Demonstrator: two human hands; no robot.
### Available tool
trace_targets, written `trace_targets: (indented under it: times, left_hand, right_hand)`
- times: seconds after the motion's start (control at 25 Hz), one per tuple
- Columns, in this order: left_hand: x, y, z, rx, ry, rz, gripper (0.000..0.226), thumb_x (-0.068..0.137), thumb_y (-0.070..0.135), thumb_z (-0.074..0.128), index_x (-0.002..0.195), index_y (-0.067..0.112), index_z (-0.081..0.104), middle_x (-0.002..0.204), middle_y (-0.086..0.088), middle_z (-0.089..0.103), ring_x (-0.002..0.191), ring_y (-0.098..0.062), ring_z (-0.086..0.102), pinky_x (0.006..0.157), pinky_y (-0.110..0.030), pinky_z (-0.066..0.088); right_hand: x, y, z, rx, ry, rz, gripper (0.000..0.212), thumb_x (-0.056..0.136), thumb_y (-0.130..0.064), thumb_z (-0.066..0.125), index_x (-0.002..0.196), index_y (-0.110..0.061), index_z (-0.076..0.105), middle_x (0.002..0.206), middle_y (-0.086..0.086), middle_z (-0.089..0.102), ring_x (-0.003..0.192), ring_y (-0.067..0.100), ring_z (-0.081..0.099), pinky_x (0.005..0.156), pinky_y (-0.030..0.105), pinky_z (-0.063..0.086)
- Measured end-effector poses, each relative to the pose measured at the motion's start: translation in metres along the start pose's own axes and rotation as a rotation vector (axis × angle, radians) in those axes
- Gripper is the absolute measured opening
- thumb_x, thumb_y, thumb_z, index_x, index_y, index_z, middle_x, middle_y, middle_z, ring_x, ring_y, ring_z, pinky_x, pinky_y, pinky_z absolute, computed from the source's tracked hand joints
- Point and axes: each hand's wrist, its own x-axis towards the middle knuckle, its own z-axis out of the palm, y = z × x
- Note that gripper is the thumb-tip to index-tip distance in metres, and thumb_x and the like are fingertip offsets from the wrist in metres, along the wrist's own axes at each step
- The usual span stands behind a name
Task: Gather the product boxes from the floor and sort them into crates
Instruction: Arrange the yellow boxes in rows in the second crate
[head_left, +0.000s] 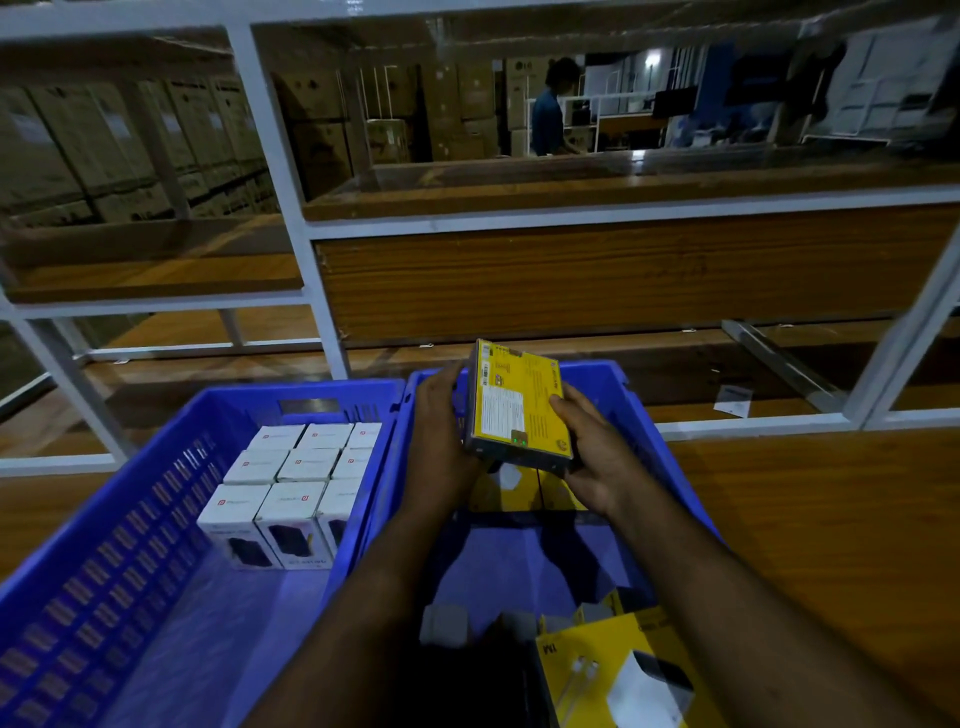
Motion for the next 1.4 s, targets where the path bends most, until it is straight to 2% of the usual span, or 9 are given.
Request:
trace_targets:
  times: [0.16, 0.32, 0.48, 0.56, 0.8, 0.96, 1.12, 1.24, 1.4]
  left_hand:
    - [-0.001, -0.003, 0.002, 0.035, -0.036, 0.001, 0.084, 0.077, 0.021, 0.082, 0.147, 0.018, 0.037, 0.149, -0.003, 0.037, 0.136, -0.012, 0.038, 0.105, -0.020, 0.040]
    - [0.000, -0.016, -0.002, 0.139, -0.194, -0.044, 0.068, 0.069, 0.020, 0.088, 0.130, 0.019, 0.058, 0.146, -0.007, 0.046, 0.140, -0.021, 0.035, 0.108, -0.028, 0.031]
    - [-0.002, -0.013, -0.002, -0.156, -0.206, -0.472, 0.021, 0.085, 0.036, 0.074, 0.103, 0.029, 0.064, 0.104, 0.005, 0.069, 0.101, -0.015, 0.068, 0.072, -0.017, 0.052]
    - [-0.001, -0.019, -0.004, -0.234, -0.217, -0.634, 0.029, 0.088, 0.040, 0.070, 0.110, 0.021, 0.068, 0.106, -0.001, 0.073, 0.090, -0.014, 0.071, 0.062, -0.018, 0.054]
    - [-0.001, -0.024, -0.003, -0.214, -0.242, -0.769, 0.031, 0.089, 0.038, 0.070, 0.109, 0.015, 0.068, 0.111, -0.009, 0.072, 0.094, -0.023, 0.069, 0.082, -0.040, 0.057]
    - [0.004, -0.030, 0.002, -0.184, -0.189, -0.831, 0.042, 0.086, 0.027, 0.075, 0.116, 0.005, 0.056, 0.115, -0.012, 0.066, 0.089, -0.024, 0.063, 0.074, -0.040, 0.054]
    - [0.006, -0.039, 0.010, -0.028, -0.236, -0.806, 0.025, 0.093, 0.012, 0.063, 0.114, 0.000, 0.059, 0.109, -0.015, 0.063, 0.088, -0.025, 0.059, 0.072, -0.034, 0.047]
    - [0.004, -0.044, 0.016, 0.089, -0.315, -0.799, 0.032, 0.091, 0.017, 0.063, 0.116, -0.001, 0.053, 0.118, -0.023, 0.061, 0.104, -0.035, 0.063, 0.085, -0.042, 0.056]
    - [0.004, -0.045, 0.025, 0.140, -0.441, -0.776, 0.049, 0.093, 0.026, 0.063, 0.132, 0.005, 0.043, 0.135, -0.018, 0.053, 0.116, -0.035, 0.059, 0.097, -0.045, 0.052]
  right_hand:
    - [0.004, 0.004, -0.003, -0.055, 0.025, 0.018, 0.035, 0.097, -0.024, 0.055, 0.132, -0.024, 0.055, 0.117, 0.011, 0.070, 0.107, 0.032, 0.067, 0.087, 0.047, 0.055]
    - [0.003, 0.008, -0.006, 0.045, 0.041, 0.215, 0.036, 0.095, -0.035, 0.057, 0.124, -0.014, 0.059, 0.112, 0.016, 0.070, 0.093, 0.028, 0.068, 0.069, 0.036, 0.059]
    - [0.003, 0.017, -0.007, -0.133, 0.160, 0.241, 0.017, 0.097, -0.020, 0.047, 0.104, -0.014, 0.063, 0.095, 0.011, 0.061, 0.084, 0.020, 0.060, 0.066, 0.032, 0.056]
    - [0.002, 0.024, -0.007, -0.385, 0.177, 0.290, 0.011, 0.088, -0.009, 0.051, 0.091, -0.014, 0.061, 0.093, 0.008, 0.056, 0.079, 0.020, 0.056, 0.072, 0.035, 0.052]
    - [0.002, 0.038, -0.011, -0.139, 0.037, 0.496, 0.031, 0.092, -0.008, 0.063, 0.121, -0.004, 0.057, 0.131, 0.018, 0.059, 0.111, 0.035, 0.062, 0.076, 0.045, 0.061]
    - [0.011, 0.049, -0.015, -0.131, 0.220, 0.478, 0.026, 0.093, -0.005, 0.060, 0.116, -0.001, 0.049, 0.141, 0.016, 0.045, 0.119, 0.035, 0.055, 0.070, 0.047, 0.061]
    - [0.023, 0.064, -0.025, -0.261, 0.347, 0.516, 0.025, 0.095, -0.007, 0.058, 0.117, -0.001, 0.049, 0.130, 0.016, 0.045, 0.123, 0.036, 0.051, 0.091, 0.045, 0.054]
    - [0.038, 0.075, -0.020, -0.330, 0.351, 0.503, 0.023, 0.095, -0.010, 0.059, 0.115, -0.002, 0.048, 0.111, 0.017, 0.051, 0.105, 0.033, 0.061, 0.072, 0.039, 0.061]
    - [0.054, 0.080, -0.017, -0.455, 0.372, 0.489, 0.014, 0.095, -0.006, 0.057, 0.082, -0.004, 0.051, 0.077, 0.013, 0.053, 0.064, 0.022, 0.055, 0.049, 0.031, 0.052]
